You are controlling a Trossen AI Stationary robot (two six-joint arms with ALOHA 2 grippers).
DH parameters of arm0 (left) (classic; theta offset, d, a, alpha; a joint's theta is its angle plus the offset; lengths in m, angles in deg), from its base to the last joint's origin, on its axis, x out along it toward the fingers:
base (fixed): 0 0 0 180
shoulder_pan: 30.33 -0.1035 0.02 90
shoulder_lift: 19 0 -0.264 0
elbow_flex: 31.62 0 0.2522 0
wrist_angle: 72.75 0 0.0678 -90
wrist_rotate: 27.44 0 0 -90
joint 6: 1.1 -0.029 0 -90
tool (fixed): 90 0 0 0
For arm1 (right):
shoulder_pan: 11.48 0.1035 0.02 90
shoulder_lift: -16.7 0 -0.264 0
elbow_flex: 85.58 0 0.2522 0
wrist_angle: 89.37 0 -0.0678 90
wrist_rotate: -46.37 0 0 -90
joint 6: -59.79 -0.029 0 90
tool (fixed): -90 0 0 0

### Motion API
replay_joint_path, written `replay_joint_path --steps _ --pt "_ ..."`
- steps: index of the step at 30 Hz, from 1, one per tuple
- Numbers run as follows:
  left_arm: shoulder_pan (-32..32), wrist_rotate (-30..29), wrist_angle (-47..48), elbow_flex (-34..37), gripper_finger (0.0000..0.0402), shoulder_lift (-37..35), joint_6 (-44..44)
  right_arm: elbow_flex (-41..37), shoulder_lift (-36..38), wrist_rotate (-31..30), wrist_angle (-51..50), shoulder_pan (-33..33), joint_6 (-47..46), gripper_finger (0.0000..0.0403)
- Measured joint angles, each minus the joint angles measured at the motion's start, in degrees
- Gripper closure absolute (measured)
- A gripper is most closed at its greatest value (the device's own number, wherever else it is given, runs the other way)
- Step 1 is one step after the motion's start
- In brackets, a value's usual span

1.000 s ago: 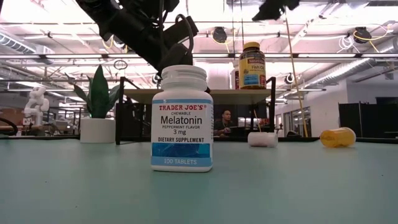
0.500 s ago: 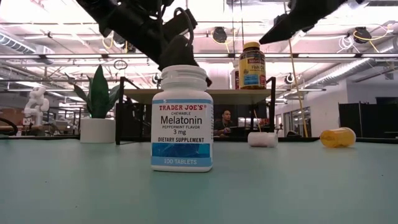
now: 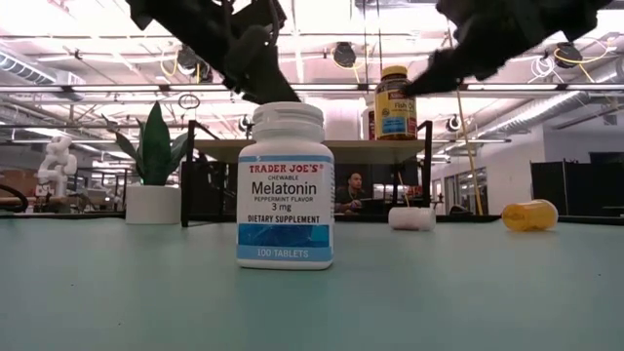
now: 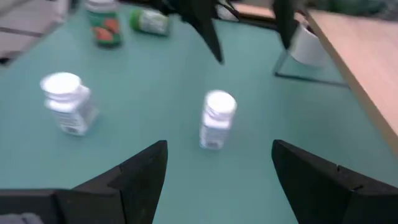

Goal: Pick and place medicine bottles onto shelf by color
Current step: Put the green white medicine bottle on the shelf

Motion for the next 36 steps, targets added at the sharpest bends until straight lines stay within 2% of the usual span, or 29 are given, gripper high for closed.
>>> replay_joint_path --steps 2,4,9,11,15,25,36 --pt "0.02 -0.65 0.95 -0.04 0.005 -0.16 0.15 -0.96 0.0 -2.67 -0.11 0.76 -1.12 0.0122" --pt "0.02 -2.23 3.34 -0.04 0.005 -0.11 0.44 -2.02 -0.01 -2.53 0.31 1.32 -2.37 0.0122" --pt "0.04 -11.17 11.2 -0.07 0.005 -1.6 5.39 -4.25 0.01 -2.44 0.45 2.81 -5.94 0.0122" --pt "0.02 -12.77 15.48 -0.02 0.005 -2.8 7.4 -5.39 -0.01 -2.44 0.71 3.12 -6.68 0.0122" --pt "0.43 -13.23 18.32 -0.07 0.005 -5.71 10.59 -8.99 -0.01 -2.46 5.88 3.26 -8.08 0.0122" --pt "3.14 -13.16 18.12 -0.07 0.005 -9.08 12.28 -20.62 0.01 -2.29 32.33 3.24 -8.36 0.0122" --pt "1.43 -12.9 12.66 -0.07 0.005 -7.64 8.79 -21.99 0.01 -2.29 34.76 3.24 -10.49 0.0122"
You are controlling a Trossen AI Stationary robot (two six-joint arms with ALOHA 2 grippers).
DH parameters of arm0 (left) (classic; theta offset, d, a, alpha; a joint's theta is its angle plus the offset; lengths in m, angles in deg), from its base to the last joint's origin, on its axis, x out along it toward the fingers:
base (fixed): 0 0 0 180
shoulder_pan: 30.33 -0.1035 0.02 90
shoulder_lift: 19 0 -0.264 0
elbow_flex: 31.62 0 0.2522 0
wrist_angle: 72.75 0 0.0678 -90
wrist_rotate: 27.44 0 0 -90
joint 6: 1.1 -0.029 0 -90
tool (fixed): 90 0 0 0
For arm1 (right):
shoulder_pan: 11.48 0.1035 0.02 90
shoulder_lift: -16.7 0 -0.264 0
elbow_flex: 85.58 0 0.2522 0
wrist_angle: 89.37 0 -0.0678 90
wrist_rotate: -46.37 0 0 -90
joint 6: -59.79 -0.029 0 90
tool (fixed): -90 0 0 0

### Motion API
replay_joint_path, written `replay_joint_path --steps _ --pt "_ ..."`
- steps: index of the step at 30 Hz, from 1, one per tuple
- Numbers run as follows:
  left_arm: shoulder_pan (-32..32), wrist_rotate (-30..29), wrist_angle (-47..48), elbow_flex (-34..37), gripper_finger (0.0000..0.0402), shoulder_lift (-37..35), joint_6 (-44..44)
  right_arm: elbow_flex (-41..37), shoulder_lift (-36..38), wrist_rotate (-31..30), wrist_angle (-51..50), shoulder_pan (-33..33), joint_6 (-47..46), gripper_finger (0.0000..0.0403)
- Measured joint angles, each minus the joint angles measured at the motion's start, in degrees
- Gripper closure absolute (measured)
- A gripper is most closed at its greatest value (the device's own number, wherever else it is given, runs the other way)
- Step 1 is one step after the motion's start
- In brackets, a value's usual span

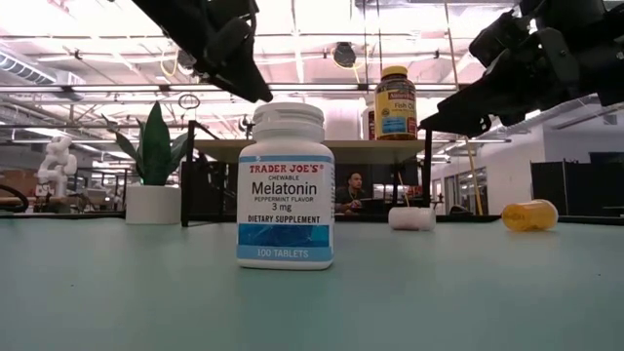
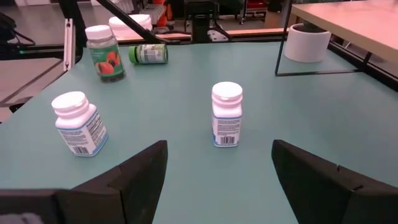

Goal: Pick and place medicine bottles onto shelf by color
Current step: Put the green white medicine bottle on the shelf

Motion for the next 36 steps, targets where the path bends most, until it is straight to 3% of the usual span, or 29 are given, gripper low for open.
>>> replay_joint_path --steps 4,9,11,13,19,23,29,36 --pt "-0.91 5.89 -0.65 0.0 0.005 0.0 -2.8 0.0 0.0 0.0 0.0 0.0 0.01 0.0122" --pt "-0.28 20.26 -0.59 0.0 0.005 1.32 -3.71 0.0 0.0 0.0 -0.04 0.0 -1.52 0.0122" --pt "1.14 23.02 1.07 0.07 0.005 2.14 -3.24 0.0 0.0 0.02 -0.07 0.0 -2.31 0.0122" --pt "3.45 23.19 2.91 0.03 0.005 2.76 -2.33 0.0 0.0 0.02 -0.06 0.0 -2.57 0.0122" --pt "11.7 22.06 20.45 0.07 0.005 2.27 7.62 0.0 0.0 0.0 0.05 0.0 -3.1 0.0122" --pt "19.01 30.51 30.81 0.04 0.005 1.93 18.94 -0.15 -0.02 0.0 0.07 0.0 -5.32 0.0122" --pt "29.58 33.96 37.79 0.04 0.005 1.92 30.01 -2.33 -0.04 0.0 2.36 0.0 -8.0 0.0122" --pt "36.38 33.59 47.89 0.04 0.005 1.9 40.1 -4.0 -0.04 0.0 4.22 2.17 -12.66 0.0122"
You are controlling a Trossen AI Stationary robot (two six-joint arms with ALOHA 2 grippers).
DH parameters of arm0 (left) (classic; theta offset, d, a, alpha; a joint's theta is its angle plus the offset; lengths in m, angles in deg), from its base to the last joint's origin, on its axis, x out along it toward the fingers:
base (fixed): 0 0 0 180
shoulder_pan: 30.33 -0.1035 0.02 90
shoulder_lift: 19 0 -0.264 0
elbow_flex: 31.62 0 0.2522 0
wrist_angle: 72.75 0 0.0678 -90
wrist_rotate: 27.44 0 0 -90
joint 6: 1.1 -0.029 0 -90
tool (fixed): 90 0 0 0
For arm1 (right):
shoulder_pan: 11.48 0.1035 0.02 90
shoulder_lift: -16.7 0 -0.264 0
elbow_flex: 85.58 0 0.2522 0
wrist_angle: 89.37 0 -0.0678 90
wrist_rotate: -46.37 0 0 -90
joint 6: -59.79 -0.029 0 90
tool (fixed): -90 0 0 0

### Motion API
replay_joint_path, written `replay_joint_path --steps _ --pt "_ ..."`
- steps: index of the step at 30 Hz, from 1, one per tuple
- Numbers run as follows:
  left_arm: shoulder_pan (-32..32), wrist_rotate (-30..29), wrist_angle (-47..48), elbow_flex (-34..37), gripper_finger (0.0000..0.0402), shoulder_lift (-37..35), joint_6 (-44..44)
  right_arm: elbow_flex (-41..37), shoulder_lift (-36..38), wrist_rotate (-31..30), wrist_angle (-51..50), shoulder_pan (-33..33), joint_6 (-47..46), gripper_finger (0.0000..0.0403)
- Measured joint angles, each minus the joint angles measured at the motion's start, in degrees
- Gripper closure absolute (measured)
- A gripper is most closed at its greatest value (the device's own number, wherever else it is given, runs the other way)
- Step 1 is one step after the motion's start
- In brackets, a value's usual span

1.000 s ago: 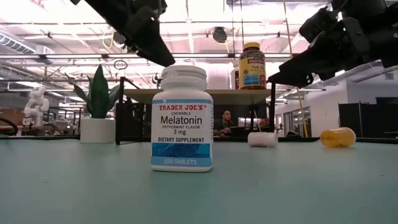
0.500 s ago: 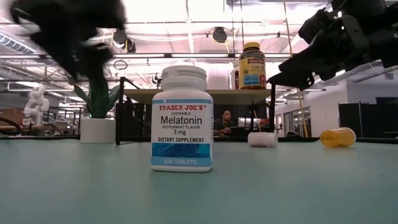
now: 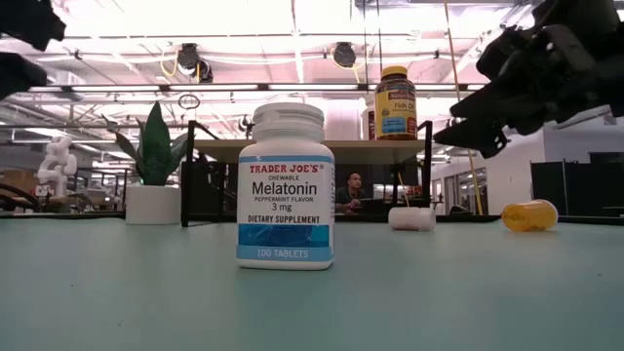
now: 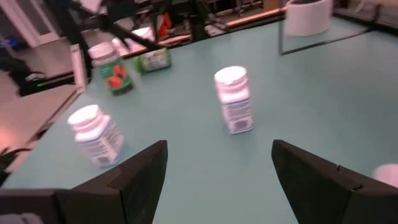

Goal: Pick and place medicine bottles onto shelf by color
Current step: Put the green white medicine bottle on the shelf

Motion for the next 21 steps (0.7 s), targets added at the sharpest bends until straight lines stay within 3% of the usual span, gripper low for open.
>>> replay_joint_path --steps 5,11,21 --pt "4.97 -0.32 -0.38 0.44 0.005 0.0 11.46 -0.93 0.0 -0.93 -0.02 4.09 -2.33 0.0122" --pt "12.16 -4.05 -3.04 0.74 0.005 0.0 19.08 -1.64 0.0 -8.85 0.0 10.24 -4.22 0.0122" --pt "18.29 -24.27 -21.84 0.74 0.005 0.17 10.51 -1.66 0.0 -13.99 1.73 14.75 -5.11 0.0122"
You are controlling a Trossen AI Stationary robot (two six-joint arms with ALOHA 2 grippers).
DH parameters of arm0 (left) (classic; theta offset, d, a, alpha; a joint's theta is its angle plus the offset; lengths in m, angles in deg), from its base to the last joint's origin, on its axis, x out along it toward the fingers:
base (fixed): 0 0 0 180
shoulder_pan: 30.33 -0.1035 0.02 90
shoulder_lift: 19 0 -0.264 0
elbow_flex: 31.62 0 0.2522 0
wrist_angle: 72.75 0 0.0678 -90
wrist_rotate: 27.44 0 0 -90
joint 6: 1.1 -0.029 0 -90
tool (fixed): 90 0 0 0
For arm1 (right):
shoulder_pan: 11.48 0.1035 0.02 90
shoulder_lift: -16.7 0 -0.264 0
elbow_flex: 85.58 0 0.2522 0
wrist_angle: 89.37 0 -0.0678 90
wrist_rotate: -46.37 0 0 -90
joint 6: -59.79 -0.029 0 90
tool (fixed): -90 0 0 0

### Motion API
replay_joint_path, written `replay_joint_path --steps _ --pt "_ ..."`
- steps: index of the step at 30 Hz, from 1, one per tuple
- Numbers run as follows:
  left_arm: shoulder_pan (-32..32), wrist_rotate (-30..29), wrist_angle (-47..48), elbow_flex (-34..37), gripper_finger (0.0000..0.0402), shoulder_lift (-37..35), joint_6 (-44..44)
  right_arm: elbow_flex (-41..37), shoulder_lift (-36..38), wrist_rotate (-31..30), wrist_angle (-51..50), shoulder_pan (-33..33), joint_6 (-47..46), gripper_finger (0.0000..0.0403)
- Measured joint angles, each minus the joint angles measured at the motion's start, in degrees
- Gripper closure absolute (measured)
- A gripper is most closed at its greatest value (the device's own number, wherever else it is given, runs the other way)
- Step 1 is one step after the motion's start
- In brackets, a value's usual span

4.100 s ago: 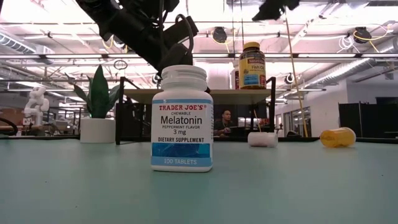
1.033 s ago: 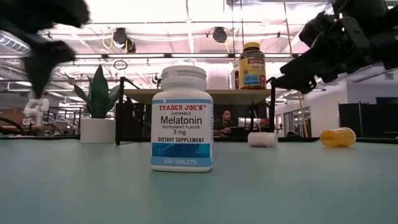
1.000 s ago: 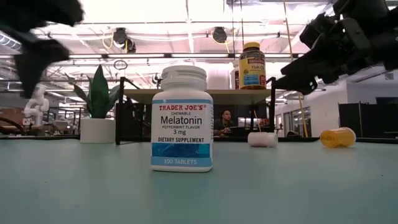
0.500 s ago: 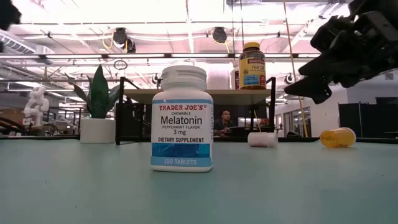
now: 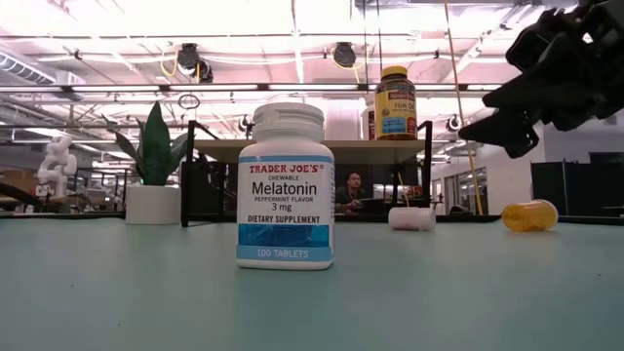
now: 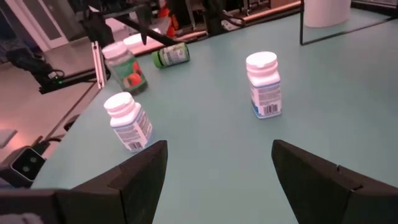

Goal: Pick and place medicine bottles onto shelf by color
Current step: Put the green white medicine bottle on the shelf

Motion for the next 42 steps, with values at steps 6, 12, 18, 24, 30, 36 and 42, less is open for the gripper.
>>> replay_joint_path --steps 6,12,18,24,30,36,42 --pt "0.18 -5.83 -0.7 0.15 0.005 0.07 0.61 0.0 0.0 0.0 0.91 -0.02 0.11 0.0122" --pt "-0.63 -10.6 -14.57 5.42 0.005 2.05 -2.26 0.0 0.0 0.0 0.91 -0.02 0.11 0.0122" --pt "-1.07 -8.01 -22.97 9.04 0.005 3.39 -5.32 0.0 0.0 -0.02 1.91 -0.02 0.37 0.0122" --pt "-0.69 -7.54 -23.31 8.98 0.005 3.52 -2.12 0.0 0.0 -0.02 2.2 -0.02 0.59 0.0122" --pt "-1.48 -10.67 -26.05 8.94 0.005 7.76 -3.56 0.0 0.02 -0.02 2.2 -0.02 0.48 0.0122" --pt "-5.42 -16.59 -29.85 8.92 0.005 13.55 -5.33 0.0 0.0 -0.02 2.81 -0.02 0.59 0.0122" --pt "-11.28 -20.63 -29.55 8.82 0.005 14.71 -3.41 0.01 0.0 0.0 3.01 -0.02 0.76 0.0122"
